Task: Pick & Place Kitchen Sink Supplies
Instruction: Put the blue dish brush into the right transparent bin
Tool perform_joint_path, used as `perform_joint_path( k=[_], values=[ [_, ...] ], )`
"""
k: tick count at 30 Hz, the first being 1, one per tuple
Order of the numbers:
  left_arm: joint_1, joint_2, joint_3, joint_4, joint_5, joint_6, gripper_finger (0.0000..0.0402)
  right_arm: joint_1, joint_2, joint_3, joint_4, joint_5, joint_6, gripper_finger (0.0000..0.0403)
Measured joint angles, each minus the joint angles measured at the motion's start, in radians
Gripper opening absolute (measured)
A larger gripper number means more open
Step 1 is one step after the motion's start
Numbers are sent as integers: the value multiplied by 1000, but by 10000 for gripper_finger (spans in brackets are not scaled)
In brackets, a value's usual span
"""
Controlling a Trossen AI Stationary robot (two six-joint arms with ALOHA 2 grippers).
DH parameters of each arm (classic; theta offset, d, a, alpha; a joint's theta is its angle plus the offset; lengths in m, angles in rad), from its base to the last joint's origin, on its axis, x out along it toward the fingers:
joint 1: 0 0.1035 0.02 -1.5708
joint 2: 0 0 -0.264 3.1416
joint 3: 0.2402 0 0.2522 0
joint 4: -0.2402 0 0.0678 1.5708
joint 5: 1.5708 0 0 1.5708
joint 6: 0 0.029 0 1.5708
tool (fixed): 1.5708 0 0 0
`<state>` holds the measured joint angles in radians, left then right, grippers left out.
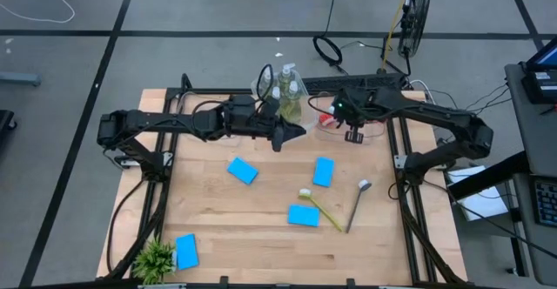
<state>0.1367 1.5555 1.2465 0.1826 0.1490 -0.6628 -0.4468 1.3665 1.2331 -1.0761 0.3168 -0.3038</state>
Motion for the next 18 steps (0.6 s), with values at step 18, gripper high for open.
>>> perform_joint_path(
  k=[18],
  values=[
    [-5,-151,3,-68,-27,113,72,-41,137,-2,-13,-64,-7,11]
  ],
)
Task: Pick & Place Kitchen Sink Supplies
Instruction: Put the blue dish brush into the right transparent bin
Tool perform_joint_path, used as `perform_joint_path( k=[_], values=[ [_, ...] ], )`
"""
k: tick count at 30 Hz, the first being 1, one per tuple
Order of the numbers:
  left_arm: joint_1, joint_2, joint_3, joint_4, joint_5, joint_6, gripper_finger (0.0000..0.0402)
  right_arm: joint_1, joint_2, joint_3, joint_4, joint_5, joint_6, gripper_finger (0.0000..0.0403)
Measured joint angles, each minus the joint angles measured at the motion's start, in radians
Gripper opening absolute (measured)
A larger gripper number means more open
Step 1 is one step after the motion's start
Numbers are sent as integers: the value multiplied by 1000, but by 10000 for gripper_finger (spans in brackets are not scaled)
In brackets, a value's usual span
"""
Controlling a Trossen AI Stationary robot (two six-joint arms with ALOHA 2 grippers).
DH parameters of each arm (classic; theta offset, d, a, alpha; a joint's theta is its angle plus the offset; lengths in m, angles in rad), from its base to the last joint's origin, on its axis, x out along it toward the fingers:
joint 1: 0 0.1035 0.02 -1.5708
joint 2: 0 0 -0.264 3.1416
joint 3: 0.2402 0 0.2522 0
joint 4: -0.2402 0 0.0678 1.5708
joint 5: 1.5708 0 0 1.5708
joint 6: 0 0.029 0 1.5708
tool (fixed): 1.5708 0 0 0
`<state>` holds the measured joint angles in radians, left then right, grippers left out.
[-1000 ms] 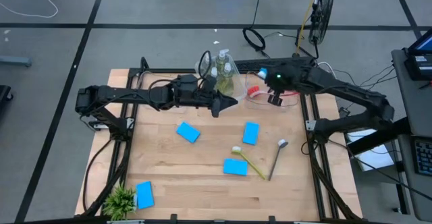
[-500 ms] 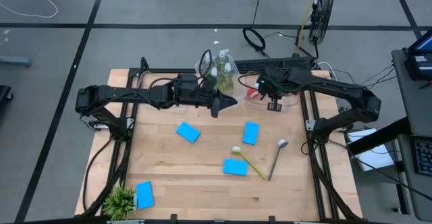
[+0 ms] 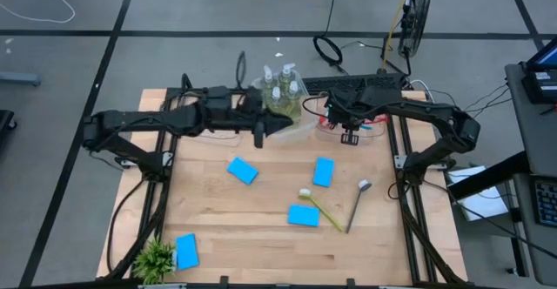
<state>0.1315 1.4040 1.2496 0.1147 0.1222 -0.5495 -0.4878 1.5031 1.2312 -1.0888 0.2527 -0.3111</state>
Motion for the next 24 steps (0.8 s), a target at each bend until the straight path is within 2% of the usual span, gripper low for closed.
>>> perform_joint_path(
  k=[3,5,7,9,11,18,24],
  values=[
    [-3,-67,-8,-85,-34,33,72,-4,-1,-30,19,-41,4,12],
    [-11,-88,0,-62,-60,61,72,-8,-5,-62,24,-45,5,12],
    [-16,-133,-9,-121,-81,82,72,-9,-10,-89,26,-44,5,12],
    [-19,-143,2,-83,-106,101,72,-13,-11,-112,35,-43,6,12],
    [-22,-171,-6,-134,-128,105,72,-17,-9,-128,45,-42,8,12],
    [-22,-176,-4,-150,-149,103,72,-17,-10,-180,90,-44,3,15],
    [-23,-176,-4,-156,-126,96,72,-17,-10,-210,108,-45,12,41]
  ],
)
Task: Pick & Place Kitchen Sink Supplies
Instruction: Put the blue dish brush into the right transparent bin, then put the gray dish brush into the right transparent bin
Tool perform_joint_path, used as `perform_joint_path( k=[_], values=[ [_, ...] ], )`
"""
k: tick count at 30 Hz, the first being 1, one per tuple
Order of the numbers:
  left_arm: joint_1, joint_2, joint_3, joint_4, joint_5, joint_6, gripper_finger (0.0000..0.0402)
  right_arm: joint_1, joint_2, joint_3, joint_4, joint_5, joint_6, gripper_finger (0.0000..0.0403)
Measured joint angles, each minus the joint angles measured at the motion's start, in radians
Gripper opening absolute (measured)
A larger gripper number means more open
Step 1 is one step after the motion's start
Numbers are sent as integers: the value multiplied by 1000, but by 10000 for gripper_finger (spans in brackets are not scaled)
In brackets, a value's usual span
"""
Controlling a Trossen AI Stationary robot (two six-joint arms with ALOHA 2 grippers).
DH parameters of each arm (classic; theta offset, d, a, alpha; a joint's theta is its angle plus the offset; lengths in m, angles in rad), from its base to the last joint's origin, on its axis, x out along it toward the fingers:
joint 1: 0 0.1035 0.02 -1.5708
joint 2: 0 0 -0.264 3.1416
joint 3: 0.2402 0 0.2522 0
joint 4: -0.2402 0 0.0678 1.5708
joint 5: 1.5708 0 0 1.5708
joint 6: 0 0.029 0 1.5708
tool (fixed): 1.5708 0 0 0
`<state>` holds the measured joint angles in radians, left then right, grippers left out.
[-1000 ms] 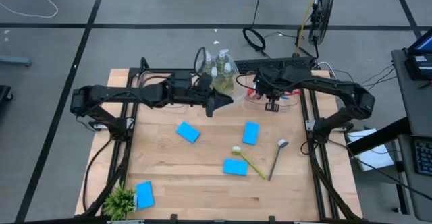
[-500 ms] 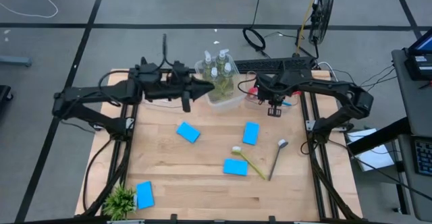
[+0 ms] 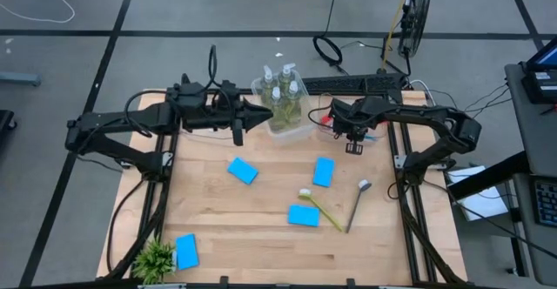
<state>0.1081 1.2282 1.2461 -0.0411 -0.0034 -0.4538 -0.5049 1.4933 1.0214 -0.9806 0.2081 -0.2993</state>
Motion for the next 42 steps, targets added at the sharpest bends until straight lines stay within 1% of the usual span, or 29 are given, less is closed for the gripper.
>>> perform_joint_path(
  k=[8,11,14,17,20,23,25,27,30,31,33,35,38,42],
  values=[
    [-5,0,0,-17,3,0,72,2,0,0,4,4,0,106],
    [-5,0,0,-17,3,2,72,2,-1,10,1,29,15,126],
    [-5,0,0,-17,3,5,72,2,-1,47,-11,82,50,131],
    [-5,0,0,-18,3,6,72,3,-18,98,-51,102,62,125],
    [-5,0,0,-36,3,6,72,16,-59,144,-99,103,124,116],
    [-5,0,0,-56,2,6,72,39,-124,184,-152,92,288,105],
    [-5,0,0,-63,2,6,72,52,-177,202,-204,31,427,98],
    [-5,0,0,-67,-1,7,72,69,-234,210,-235,-76,558,91],
    [-5,0,0,-74,-1,17,72,93,-325,210,-264,-274,738,83],
    [-5,0,0,-83,-2,24,72,106,-351,210,-274,-327,793,80],
    [-5,0,0,-106,-4,28,72,142,-400,210,-305,-392,897,76],
    [-5,0,0,-127,-6,27,72,186,-443,210,-340,-418,1018,75],
    [-5,0,0,-151,-6,30,72,265,-486,210,-415,-421,1211,76],
    [-5,0,0,-189,-6,29,72,377,-515,210,-456,-415,1454,84]
  ],
)
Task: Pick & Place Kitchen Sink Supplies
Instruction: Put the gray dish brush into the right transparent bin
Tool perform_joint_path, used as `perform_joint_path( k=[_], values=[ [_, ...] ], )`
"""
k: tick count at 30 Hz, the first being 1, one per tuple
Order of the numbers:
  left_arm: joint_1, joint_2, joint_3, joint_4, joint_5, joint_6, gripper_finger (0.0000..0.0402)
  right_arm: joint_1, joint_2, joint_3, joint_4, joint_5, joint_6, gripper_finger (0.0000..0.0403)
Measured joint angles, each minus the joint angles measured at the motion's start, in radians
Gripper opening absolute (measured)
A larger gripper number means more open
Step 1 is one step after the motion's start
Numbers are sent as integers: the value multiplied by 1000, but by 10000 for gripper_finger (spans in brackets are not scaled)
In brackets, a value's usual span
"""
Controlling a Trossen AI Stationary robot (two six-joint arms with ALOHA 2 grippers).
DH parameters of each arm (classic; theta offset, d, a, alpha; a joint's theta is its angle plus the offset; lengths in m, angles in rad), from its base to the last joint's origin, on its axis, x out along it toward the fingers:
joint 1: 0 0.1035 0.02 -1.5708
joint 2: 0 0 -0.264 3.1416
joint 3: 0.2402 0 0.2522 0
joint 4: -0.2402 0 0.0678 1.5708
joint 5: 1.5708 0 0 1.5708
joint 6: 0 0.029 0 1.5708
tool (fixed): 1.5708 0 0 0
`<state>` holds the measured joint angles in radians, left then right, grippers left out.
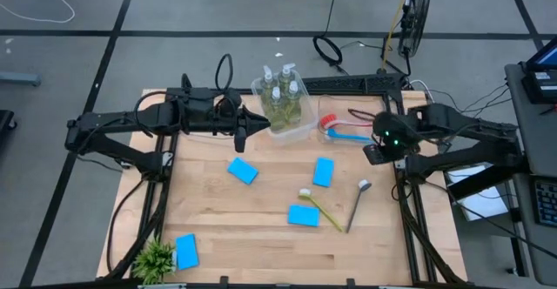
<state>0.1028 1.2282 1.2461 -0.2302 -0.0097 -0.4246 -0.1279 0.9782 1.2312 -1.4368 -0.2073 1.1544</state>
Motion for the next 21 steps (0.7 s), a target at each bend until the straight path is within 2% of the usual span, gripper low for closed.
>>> perform_joint_path(
  k=[5,14,21],
  values=[
    [0,0,0,-60,2,-2,72,135,12,0,23,45,221,99],
    [0,0,0,-128,8,50,72,315,112,-4,37,127,408,150],
    [0,0,0,-133,35,92,72,405,158,-145,198,134,507,211]
  ],
)
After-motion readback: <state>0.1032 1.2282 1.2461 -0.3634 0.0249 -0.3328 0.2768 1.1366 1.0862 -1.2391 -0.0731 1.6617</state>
